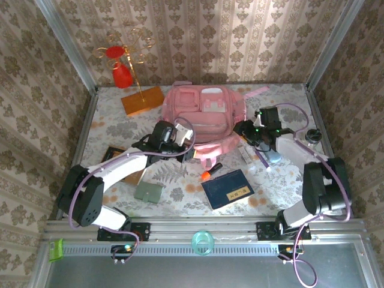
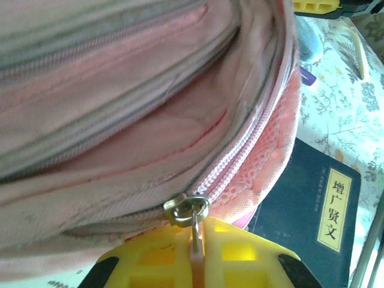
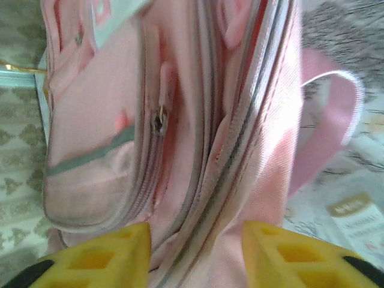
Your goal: Pack books, pencil case, and school supplies into a backpack
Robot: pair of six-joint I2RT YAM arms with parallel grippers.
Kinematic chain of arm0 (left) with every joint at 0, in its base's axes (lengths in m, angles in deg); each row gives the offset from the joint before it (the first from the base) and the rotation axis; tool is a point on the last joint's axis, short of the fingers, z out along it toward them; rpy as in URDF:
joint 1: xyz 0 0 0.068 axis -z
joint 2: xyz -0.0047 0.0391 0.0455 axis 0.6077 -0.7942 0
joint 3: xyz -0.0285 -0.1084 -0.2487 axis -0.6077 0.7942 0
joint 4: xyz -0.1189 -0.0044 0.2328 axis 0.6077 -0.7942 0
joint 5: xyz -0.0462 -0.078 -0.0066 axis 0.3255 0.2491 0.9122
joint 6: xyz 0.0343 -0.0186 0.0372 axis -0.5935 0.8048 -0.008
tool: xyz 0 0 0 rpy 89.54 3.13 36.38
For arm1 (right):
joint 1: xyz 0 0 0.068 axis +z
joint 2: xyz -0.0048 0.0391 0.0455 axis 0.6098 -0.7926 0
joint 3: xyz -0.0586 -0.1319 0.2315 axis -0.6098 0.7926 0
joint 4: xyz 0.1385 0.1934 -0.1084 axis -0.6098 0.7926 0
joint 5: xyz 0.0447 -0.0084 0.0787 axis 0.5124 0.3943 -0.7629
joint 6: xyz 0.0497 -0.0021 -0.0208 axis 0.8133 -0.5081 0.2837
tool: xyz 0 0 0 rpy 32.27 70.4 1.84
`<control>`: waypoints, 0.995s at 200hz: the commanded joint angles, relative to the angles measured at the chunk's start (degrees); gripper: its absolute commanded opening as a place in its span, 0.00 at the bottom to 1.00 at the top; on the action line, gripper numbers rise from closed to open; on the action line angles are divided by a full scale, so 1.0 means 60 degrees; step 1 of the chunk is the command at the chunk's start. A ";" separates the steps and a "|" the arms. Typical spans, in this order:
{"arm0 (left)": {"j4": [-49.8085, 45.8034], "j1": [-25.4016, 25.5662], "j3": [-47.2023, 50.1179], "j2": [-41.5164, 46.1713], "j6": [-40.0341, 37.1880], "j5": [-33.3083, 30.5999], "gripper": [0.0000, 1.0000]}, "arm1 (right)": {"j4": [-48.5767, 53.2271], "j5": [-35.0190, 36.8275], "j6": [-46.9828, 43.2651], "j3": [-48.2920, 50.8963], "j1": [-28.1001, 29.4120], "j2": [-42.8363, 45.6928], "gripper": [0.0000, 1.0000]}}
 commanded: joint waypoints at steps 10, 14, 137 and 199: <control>0.0181 0.0598 -0.1173 -0.0567 0.0003 0.0687 0.00 | -0.0067 0.0788 0.0501 0.1003 0.0368 0.1824 0.71; 0.0198 0.0652 -0.1223 -0.0656 0.0004 0.0699 0.00 | -0.0068 0.0842 0.0601 0.1110 0.0488 0.1981 0.72; 0.0291 0.1362 -0.1267 -0.0909 -0.0248 0.0659 0.00 | -0.0399 0.3042 0.0971 0.1193 0.2100 0.0729 0.26; -0.0181 0.0967 -0.0678 -0.0101 -0.0656 0.0627 0.00 | -0.0081 0.3455 0.0047 0.1408 0.0612 0.1395 0.00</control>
